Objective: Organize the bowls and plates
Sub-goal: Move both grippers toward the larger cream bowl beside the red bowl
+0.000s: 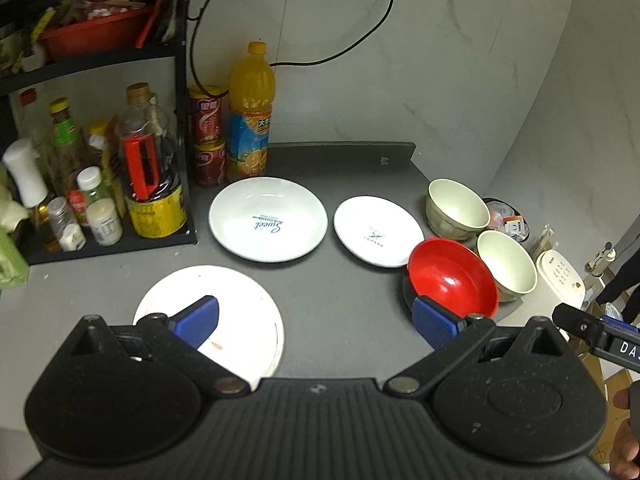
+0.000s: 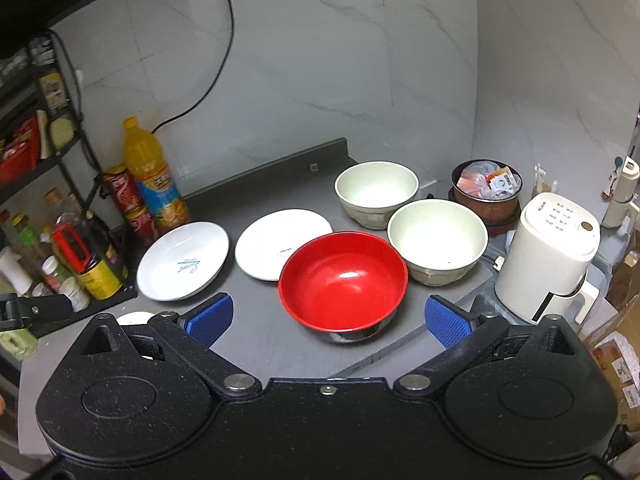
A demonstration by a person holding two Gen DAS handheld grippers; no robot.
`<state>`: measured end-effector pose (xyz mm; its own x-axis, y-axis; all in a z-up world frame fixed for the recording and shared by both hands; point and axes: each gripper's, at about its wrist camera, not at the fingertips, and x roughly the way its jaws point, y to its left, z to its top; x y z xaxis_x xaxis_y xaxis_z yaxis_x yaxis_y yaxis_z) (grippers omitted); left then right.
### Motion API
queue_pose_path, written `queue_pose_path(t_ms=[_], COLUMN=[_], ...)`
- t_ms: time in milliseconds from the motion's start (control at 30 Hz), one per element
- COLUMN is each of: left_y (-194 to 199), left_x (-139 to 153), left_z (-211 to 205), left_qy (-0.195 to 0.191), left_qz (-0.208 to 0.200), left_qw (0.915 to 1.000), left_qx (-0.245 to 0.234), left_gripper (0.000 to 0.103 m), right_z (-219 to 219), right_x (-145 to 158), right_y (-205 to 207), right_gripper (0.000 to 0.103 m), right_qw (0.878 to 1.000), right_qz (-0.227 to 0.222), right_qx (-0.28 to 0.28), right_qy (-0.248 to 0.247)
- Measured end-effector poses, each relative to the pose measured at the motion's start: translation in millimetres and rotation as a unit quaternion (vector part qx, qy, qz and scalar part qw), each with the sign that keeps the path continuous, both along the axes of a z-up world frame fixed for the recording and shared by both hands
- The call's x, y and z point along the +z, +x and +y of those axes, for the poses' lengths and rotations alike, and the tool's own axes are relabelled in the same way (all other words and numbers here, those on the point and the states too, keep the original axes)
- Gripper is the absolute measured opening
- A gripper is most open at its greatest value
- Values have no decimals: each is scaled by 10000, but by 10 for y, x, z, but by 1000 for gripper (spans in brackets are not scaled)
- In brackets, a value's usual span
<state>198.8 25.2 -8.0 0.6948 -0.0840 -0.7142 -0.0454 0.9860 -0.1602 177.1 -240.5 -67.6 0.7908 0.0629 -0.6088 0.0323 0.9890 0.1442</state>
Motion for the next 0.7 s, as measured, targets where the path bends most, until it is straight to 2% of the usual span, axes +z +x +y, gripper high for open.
queue_pose_path(t_ms=[333,500,700], left_y=[605,813,1045], left_x=[-167,-241,-313], left_z=[85,47,-45], left_qy=[-119,-85,-176], left_qz=[257,274,493], left_qw=[9989,9973,9946], left_qx=[-368,-679,-892], left_gripper=[102,102,102], right_z=[97,83,13], right_x=[-141,-159,-183], right_y=[326,412,468], right_gripper=[103,103,103], right_qw=[9988,9972,9951], right_qz=[255,303,353], right_qx=[-406,-674,-917], right_qy=[40,69,86])
